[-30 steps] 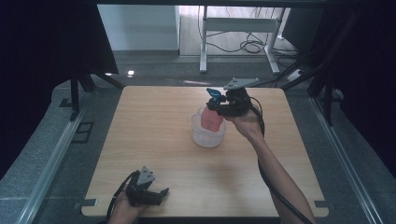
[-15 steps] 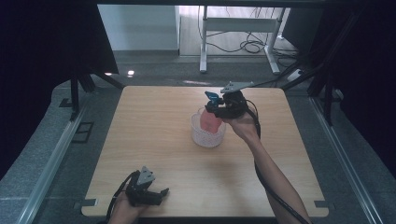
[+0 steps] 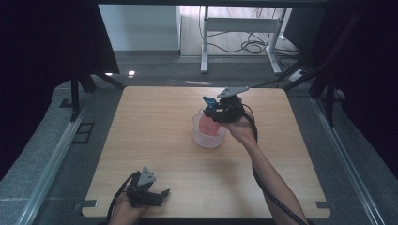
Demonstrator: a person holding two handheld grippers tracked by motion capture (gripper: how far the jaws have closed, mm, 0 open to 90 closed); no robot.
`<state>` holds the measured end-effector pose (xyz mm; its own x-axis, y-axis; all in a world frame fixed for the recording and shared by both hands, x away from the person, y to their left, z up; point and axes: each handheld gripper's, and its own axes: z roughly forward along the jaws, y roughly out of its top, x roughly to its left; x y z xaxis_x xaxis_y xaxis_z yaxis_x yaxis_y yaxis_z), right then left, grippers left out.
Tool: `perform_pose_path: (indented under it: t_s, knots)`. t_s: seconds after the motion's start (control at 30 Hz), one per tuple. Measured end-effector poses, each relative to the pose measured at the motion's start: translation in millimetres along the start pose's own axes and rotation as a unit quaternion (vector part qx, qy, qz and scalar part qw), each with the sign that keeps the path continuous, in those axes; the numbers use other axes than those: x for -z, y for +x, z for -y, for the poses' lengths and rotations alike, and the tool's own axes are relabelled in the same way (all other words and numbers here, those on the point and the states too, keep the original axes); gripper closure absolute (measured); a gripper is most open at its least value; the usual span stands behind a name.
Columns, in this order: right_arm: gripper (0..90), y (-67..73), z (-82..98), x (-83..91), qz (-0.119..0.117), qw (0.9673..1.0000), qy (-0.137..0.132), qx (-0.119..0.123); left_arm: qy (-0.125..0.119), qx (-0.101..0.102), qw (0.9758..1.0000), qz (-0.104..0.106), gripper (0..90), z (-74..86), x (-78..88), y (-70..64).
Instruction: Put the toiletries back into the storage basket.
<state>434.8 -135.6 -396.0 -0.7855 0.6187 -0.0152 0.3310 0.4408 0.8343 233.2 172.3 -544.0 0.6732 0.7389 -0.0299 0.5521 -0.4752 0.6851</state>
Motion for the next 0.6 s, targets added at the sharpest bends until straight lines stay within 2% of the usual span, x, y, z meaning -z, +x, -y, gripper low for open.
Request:
perform_pose_path:
  t_s: [0.6]
  knots:
    - [52.7, 1.2, 18.3, -16.7, -0.001, 0.9999, 0.016, 0.001, 0.000, -0.001, 1.0000, 0.000, 10.4, 0.0, 0.1, 0.1]
